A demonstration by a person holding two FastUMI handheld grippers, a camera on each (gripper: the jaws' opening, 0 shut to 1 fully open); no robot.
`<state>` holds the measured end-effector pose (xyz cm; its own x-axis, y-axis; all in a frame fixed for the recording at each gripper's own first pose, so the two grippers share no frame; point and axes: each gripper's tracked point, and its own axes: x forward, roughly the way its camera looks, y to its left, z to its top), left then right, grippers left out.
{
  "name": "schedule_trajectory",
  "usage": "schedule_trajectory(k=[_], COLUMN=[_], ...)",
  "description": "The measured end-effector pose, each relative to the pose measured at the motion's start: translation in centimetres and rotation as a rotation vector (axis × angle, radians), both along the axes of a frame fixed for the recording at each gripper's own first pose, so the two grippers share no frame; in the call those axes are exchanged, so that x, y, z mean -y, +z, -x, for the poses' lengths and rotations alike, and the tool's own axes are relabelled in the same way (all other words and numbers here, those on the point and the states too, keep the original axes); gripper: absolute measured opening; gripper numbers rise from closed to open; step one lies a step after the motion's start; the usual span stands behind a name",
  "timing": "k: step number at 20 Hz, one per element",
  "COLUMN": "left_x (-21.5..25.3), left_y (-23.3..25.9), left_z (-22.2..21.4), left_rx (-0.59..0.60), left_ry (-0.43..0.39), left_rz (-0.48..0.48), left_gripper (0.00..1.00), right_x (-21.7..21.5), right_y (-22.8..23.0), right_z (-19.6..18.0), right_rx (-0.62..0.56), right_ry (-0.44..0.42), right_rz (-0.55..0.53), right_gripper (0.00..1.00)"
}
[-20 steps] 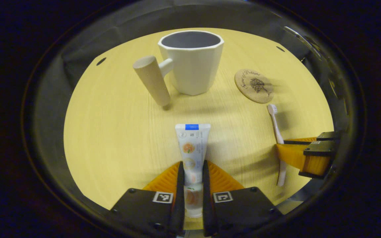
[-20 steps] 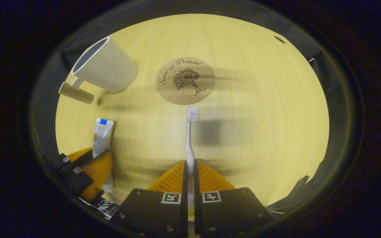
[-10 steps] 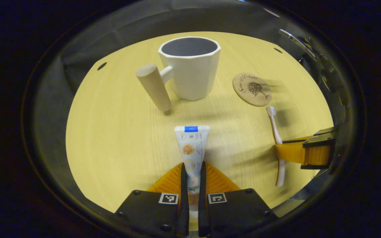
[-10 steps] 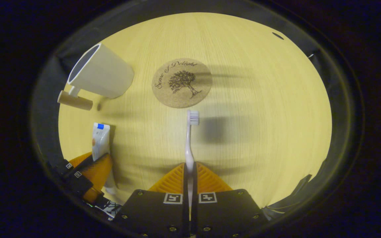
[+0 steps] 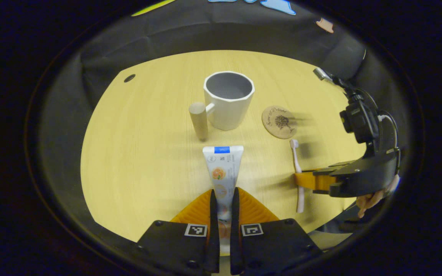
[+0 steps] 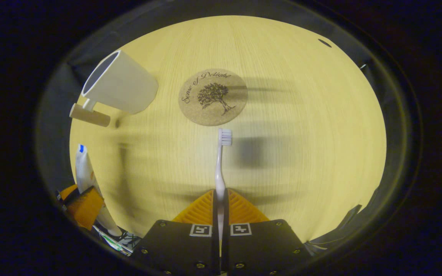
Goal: Put the toothbrush and toothpaste on the desktop into the cup, then pick up the cup and place it on the coaster on the desktop.
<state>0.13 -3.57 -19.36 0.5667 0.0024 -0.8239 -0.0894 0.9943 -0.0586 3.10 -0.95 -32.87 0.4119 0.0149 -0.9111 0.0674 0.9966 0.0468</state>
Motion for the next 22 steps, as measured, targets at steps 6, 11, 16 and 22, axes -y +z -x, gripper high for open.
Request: schedule_trajectory(k=[6, 11, 16, 22], left_x=[-0.2, -1.0, -2.2, -1.9], left_y=[6.9, 12.0, 16.1, 17.2], left_z=[-1.0, -5.3, -11.1, -18.2], left_rx=[0.112, 0.211, 0.306, 0.407], left_ry=[0.003, -0.017, -0.052, -0.102], left_rz=[0.014, -0.008, -0.048, -0.048], left_gripper=[0.18, 0.18, 0.18, 0.18], right_x=[0.0, 0.0, 0.0, 0.0], right_y=[0.0, 0.0, 0.0, 0.0], right_z=[0.0, 0.0, 0.1, 0.3], right_rx=[-0.001, 0.003, 0.019, 0.065], right_ry=[0.005, 0.007, -0.003, 0.008], right_rz=[-0.017, -0.021, -0.024, -0.027], right_gripper=[0.04, 0.04, 0.04, 0.04])
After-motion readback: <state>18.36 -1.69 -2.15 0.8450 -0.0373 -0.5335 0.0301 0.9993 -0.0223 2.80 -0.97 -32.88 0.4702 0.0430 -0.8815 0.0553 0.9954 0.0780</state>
